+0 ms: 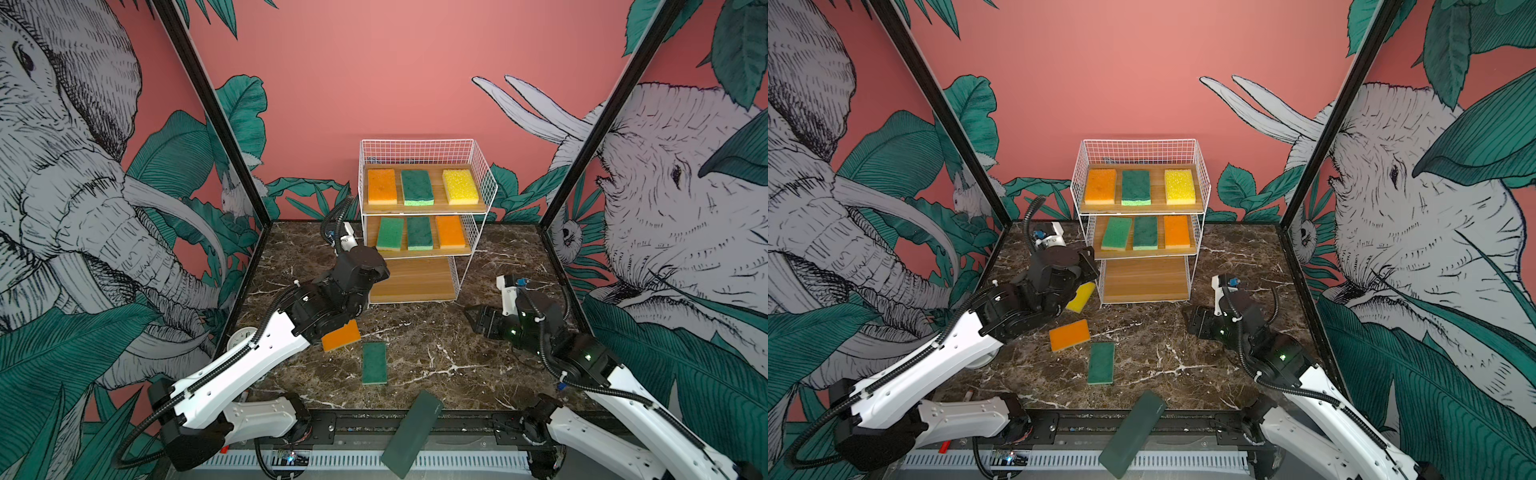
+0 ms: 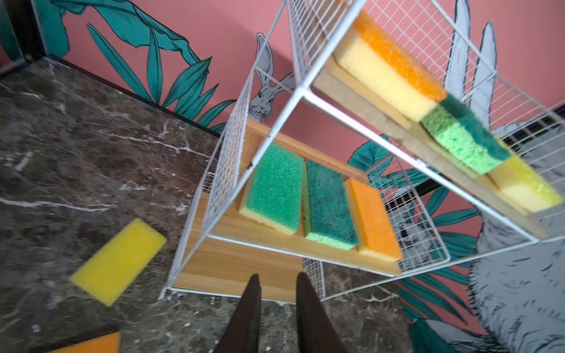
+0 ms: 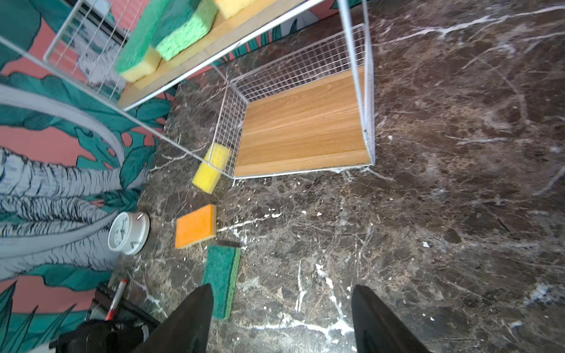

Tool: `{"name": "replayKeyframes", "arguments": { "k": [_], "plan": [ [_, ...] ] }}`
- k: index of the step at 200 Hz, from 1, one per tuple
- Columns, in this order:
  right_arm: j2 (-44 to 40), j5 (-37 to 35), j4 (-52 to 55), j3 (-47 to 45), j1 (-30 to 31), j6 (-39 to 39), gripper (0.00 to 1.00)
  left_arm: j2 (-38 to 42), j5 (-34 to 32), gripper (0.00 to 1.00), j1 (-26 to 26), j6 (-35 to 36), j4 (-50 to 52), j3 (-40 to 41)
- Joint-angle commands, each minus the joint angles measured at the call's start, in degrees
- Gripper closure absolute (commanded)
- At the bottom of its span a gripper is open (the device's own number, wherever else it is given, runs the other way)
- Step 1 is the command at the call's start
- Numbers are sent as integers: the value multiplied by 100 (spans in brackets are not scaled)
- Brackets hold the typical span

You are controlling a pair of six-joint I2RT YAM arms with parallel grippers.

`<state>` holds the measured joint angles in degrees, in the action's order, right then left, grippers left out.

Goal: Arrange cleaning sponges on a shelf
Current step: Move the cleaning sponge to the shelf.

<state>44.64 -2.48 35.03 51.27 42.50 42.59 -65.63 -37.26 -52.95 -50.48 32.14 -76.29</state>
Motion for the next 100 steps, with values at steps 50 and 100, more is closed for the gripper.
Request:
{"name": "replayKeyframes", "arguments": {
  "k": [50,100],
  "plan": [
    [1618,-919,-767,1365,1176,-304,38,1043,906,78,1173,540,1714,245],
    [2775,-1564,-1323,2348,1706,-512,56,1113,2602,76,2738,1063,1604,591]
  ]
}}
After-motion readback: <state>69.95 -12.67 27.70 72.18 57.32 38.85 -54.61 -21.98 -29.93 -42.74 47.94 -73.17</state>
